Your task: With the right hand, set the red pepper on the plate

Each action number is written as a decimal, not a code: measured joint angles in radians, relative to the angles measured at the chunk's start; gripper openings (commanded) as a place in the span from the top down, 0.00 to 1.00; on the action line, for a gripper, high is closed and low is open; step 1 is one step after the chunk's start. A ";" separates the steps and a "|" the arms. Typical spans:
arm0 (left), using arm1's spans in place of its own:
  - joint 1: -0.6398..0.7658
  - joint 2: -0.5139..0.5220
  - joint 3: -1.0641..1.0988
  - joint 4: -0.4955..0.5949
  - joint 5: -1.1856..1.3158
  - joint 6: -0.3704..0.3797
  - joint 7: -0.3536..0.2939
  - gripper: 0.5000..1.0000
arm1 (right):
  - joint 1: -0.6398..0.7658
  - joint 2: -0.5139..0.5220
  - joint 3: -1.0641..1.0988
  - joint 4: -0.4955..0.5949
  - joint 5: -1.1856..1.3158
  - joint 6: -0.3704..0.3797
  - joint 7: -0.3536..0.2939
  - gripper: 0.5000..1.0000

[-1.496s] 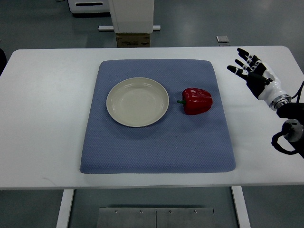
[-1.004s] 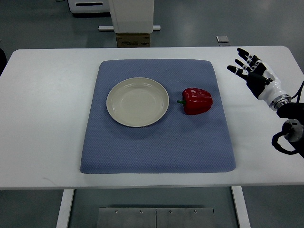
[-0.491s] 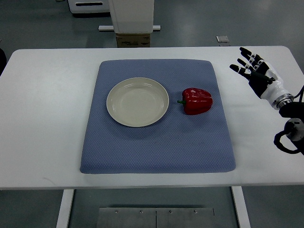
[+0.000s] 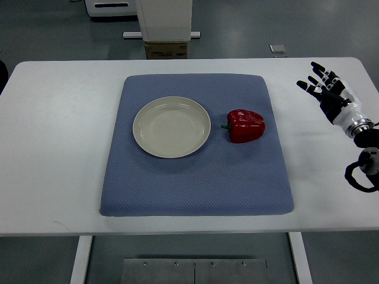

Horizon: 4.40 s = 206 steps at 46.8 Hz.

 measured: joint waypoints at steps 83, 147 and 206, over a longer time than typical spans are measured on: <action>0.000 0.000 0.000 0.000 0.000 0.000 0.000 0.00 | 0.243 -0.084 -0.444 0.081 -0.495 0.033 0.252 0.00; -0.001 0.000 0.000 0.000 0.000 0.000 0.000 0.00 | 0.356 0.070 -0.821 -0.057 -0.550 -0.175 0.236 0.00; 0.000 0.000 0.000 0.000 0.000 0.000 0.000 0.00 | 0.357 0.091 -0.891 -0.111 -0.549 -0.172 0.241 1.00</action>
